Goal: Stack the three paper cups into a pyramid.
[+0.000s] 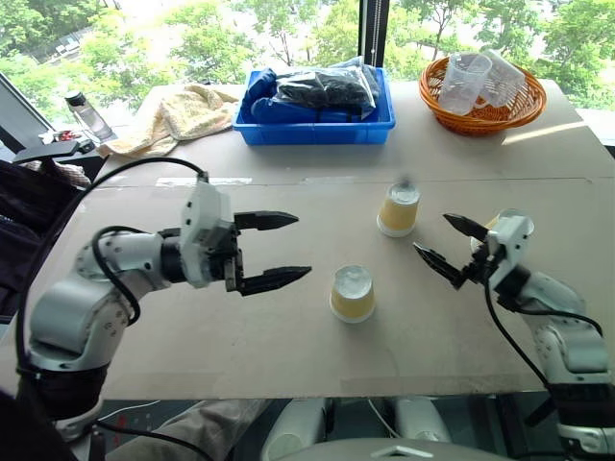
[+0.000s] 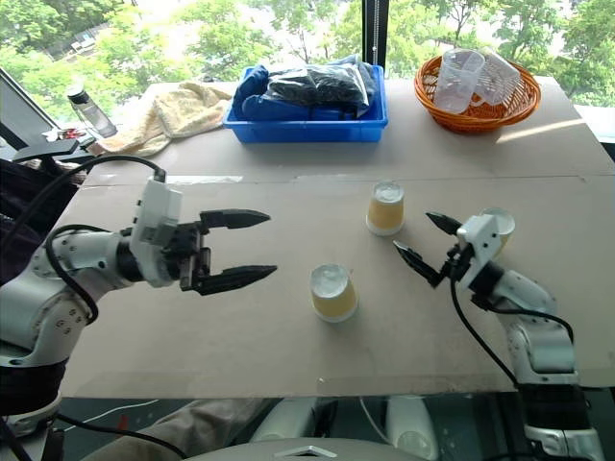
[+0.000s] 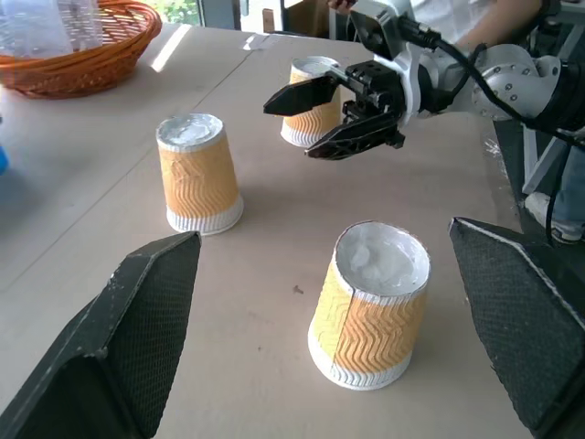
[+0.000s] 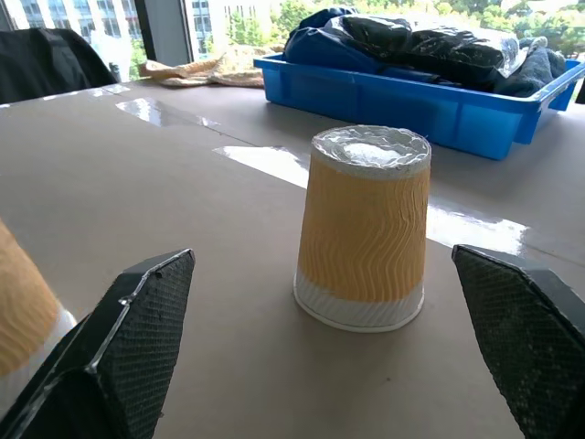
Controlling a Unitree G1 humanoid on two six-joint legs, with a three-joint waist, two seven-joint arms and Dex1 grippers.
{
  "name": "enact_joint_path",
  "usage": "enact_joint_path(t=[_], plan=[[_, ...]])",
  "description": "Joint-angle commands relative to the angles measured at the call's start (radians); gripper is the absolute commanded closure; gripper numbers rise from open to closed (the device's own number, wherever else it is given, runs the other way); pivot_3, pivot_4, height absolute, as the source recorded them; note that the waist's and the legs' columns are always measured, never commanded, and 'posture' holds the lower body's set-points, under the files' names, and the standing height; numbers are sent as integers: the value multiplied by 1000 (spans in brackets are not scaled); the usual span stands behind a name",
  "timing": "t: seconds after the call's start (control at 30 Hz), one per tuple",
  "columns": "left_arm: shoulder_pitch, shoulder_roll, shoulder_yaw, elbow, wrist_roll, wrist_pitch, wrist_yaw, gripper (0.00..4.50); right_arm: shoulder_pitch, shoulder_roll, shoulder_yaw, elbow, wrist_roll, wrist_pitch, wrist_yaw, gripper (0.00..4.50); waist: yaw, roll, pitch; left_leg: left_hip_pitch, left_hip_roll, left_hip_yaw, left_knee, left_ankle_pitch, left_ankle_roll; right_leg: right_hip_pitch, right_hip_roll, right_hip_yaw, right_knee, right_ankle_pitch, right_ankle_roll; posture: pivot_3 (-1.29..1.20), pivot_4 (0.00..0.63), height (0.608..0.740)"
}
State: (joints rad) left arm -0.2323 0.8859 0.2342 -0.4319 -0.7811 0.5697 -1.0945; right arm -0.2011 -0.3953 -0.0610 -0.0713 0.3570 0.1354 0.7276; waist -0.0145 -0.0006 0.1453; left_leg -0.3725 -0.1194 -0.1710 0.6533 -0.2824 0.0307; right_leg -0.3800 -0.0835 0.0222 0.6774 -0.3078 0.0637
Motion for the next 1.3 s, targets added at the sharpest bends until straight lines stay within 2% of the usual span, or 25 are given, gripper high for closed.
enact_joint_path(t=[0.03, 0.27, 0.6, 0.63, 0.77, 0.8, 0.93, 1.03, 1.13, 1.3], plan=[[-11, 44, 83, -6, -56, 32, -11, 42, -84, 24, 12, 53, -31, -7, -46, 0, 3, 0, 0, 0, 0, 0, 0, 0, 0, 0, 0, 0, 0, 0, 0, 0, 150, 740], [1, 95, 143, 13, -84, 63, -38, 42, -234, 90, 37, 203, -36, -12, -44, 0, -12, 0, 0, -7, 0, 0, 0, 0, 0, -8, 0, 0, 1, 0, 0, 0, 150, 740], [-2, 84, 140, 27, -97, 91, 5, 42, -294, 143, 46, 307, -72, -74, -46, 0, -30, 0, 0, -7, 0, 0, 0, 0, -1, -9, 1, 0, 1, 0, 0, 0, 150, 740], [3, 86, 137, 28, -94, 93, 6, 0, -294, 146, 43, 309, -70, -77, -47, 589, -30, 0, 0, -7, 0, 0, 0, 0, -1, -9, 1, 0, 1, 0, 0, 0, 150, 740], [6, 81, 131, 27, -93, 95, 12, 0, -292, 151, 39, 307, -65, -87, -42, 2363, -30, 0, 0, -7, 0, 0, 0, 0, -1, -9, 1, 0, 1, 0, 0, 0, 150, 740], [6, 80, 129, 27, -94, 98, 12, 0, -290, 152, 39, 300, -64, -90, -41, 2579, -29, 0, 0, -7, 0, 0, 0, 0, -1, -9, 1, 0, 1, 0, 0, 0, 150, 740], [-5, 75, 118, 27, -90, 90, 9, 0, -253, 132, 29, 208, -29, -68, -17, 2692, -29, 0, 0, -7, 0, 0, 0, 0, -1, -9, 1, 1, 1, 0, 0, 0, 150, 740], [-5, 79, 116, 18, -83, 80, -6, 0, -173, 78, 19, 79, 35, -17, 49, 2692, -27, 0, 0, -10, 0, 0, 0, 0, -1, -11, 0, 0, 1, 0, 0, 0, 150, 740], [-14, 72, 111, 7, -98, 77, -18, 0, -61, 5, 12, -60, 101, 59, 105, 2692, -26, 0, 0, -10, 0, 0, 0, 0, -1, -11, 0, 0, 1, 0, 0, 0, 150, 740], [-32, 88, 71, 12, -89, 81, -59, 0, 128, -115, 4, -224, 169, 74, 219, 2692, -23, 0, 1, -11, 0, 0, 0, 0, -1, -11, 0, 0, 1, 0, 0, 0, 150, 740]])
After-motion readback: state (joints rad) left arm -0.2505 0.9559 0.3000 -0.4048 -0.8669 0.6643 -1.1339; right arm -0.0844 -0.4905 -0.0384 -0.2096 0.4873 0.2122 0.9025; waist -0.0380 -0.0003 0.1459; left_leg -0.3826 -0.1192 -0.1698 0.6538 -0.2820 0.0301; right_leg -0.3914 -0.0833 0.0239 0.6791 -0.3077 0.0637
